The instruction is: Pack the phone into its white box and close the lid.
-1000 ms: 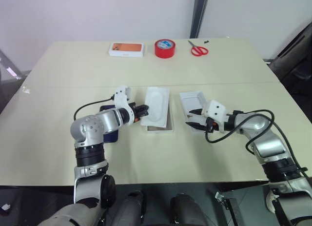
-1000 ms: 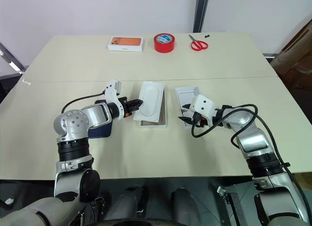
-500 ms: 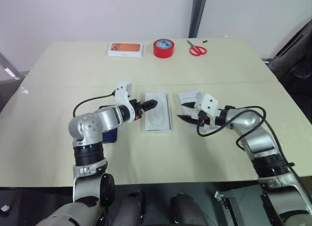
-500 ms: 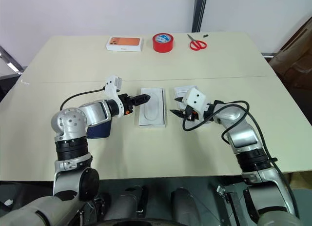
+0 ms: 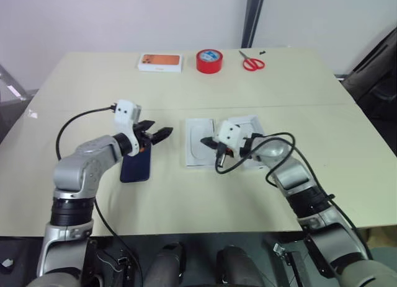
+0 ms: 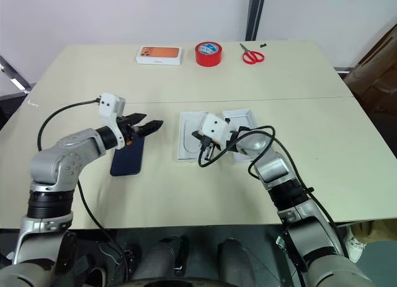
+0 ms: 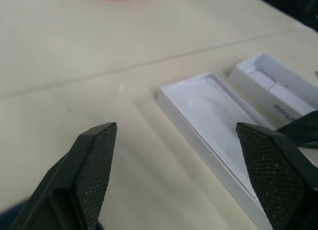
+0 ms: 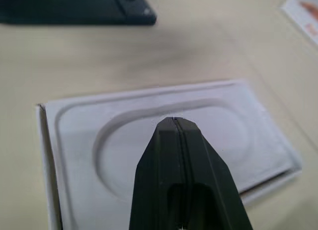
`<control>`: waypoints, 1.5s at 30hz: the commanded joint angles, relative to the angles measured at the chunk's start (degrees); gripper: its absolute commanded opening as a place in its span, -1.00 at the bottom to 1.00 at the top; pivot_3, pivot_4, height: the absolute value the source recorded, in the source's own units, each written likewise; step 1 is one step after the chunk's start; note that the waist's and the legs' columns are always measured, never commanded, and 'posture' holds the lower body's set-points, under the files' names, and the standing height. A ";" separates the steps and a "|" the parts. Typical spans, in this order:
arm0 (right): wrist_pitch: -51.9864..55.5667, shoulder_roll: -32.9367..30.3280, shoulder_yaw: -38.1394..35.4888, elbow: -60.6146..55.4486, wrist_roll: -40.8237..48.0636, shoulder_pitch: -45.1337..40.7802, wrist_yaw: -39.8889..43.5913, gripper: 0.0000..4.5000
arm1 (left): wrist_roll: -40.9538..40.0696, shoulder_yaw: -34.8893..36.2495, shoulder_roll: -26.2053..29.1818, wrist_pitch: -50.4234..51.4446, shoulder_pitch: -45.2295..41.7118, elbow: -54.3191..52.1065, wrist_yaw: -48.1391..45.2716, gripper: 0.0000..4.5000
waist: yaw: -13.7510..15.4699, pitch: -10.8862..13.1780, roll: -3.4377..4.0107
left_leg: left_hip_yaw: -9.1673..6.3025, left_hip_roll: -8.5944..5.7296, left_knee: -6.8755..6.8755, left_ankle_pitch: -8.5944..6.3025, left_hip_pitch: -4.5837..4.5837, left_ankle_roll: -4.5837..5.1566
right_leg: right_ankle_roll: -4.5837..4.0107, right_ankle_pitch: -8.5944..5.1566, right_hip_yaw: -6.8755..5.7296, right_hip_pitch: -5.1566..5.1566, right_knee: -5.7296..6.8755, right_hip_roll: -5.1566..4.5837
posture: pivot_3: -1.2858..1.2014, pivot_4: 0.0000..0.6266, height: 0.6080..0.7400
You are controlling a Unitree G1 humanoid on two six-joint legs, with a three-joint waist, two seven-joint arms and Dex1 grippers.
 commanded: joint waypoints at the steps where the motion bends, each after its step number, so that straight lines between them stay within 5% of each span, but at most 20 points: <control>1: -2.71 0.60 2.71 1.71 -4.27 -2.47 -1.11 -0.98 | 0.99 1.87 2.69 -4.19 1.25 1.56 -3.04 0.80 | -0.10 0.00 0.00 | -0.01 0.00 -0.01 0.00 0.00 0.00 | 0.00 0.00 -0.01 0.00 0.00 0.00 | 0.03 -0.52 0.91; 20: -3.47 -4.20 6.95 2.07 -11.29 -2.71 6.11 -0.98 | 2.91 0.46 1.50 -6.28 2.05 1.39 -0.55 0.80 | 0.01 0.00 0.00 | -0.05 -0.01 -0.01 0.00 0.01 0.01 | 0.00 0.00 -0.04 0.02 0.03 0.01 | 0.03 -0.52 0.91; 34: -1.84 -1.21 2.21 -0.17 -6.37 -3.64 6.06 -0.98 | 2.07 1.42 1.46 -4.57 1.24 2.74 -0.26 0.80 | -0.09 0.00 0.00 | -0.06 -0.01 -0.02 0.00 0.01 0.01 | 0.00 0.00 -0.04 0.00 0.03 0.01 | 0.03 -0.52 0.91; 45: 3.46 7.94 0.09 -1.42 -3.47 -6.92 -0.03 -0.98 | -7.54 13.70 12.33 11.01 2.77 11.79 -5.68 0.80 | -1.00 0.01 0.00 | -0.05 0.04 -0.10 0.00 0.00 0.00 | 0.00 0.00 -0.02 -0.12 0.11 0.05 | 0.03 -0.52 0.91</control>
